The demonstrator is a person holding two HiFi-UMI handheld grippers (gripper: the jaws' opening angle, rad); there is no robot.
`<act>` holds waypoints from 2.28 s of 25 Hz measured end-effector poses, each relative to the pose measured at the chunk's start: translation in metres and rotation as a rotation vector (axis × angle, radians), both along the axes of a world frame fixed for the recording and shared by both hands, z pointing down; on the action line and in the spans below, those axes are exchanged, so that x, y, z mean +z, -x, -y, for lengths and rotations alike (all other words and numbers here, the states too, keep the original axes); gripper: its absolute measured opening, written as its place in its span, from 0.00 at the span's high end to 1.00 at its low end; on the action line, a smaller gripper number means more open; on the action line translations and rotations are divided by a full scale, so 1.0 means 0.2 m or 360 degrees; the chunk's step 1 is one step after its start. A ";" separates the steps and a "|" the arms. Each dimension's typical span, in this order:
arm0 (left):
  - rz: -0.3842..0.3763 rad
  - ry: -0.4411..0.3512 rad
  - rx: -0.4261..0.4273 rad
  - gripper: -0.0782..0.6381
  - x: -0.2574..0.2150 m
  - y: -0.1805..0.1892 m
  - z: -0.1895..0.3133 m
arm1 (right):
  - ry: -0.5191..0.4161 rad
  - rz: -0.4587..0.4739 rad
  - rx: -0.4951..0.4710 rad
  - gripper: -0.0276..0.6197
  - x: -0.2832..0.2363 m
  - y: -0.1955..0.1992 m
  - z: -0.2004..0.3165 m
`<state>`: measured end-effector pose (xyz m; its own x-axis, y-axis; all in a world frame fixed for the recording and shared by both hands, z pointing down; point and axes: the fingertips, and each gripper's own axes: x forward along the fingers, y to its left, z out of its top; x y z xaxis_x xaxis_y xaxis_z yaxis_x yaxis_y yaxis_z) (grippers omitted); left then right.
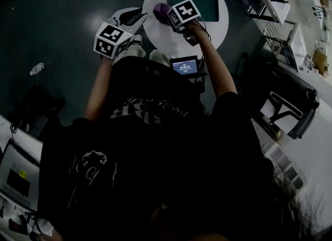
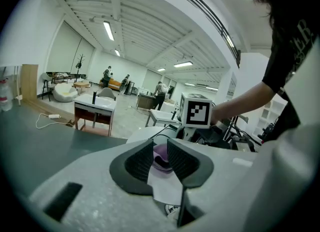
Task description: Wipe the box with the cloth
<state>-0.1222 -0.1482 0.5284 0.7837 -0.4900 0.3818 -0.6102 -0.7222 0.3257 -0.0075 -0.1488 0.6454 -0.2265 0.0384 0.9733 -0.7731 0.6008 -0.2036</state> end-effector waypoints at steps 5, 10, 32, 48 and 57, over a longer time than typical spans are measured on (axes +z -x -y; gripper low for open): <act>-0.0015 -0.0001 -0.0065 0.76 0.00 0.02 0.06 | 0.0005 -0.0061 -0.0020 0.80 0.01 0.03 0.17; -0.0039 -0.0009 -0.0150 0.76 -0.03 0.08 0.12 | -0.0004 -0.0109 -0.0029 0.80 0.00 0.07 0.35; 0.0015 0.0019 -0.0247 0.76 -0.03 -0.04 0.18 | 0.0005 -0.0053 0.0145 0.80 -0.06 -0.21 0.79; 0.0071 0.0030 -0.0103 0.76 0.00 -0.32 0.15 | -0.0014 -0.0155 0.0397 0.80 -0.03 -0.87 0.80; 0.0093 0.0036 -0.0088 0.76 -0.01 -0.56 0.11 | -0.0080 -0.0064 0.0492 0.80 -0.07 -1.14 0.81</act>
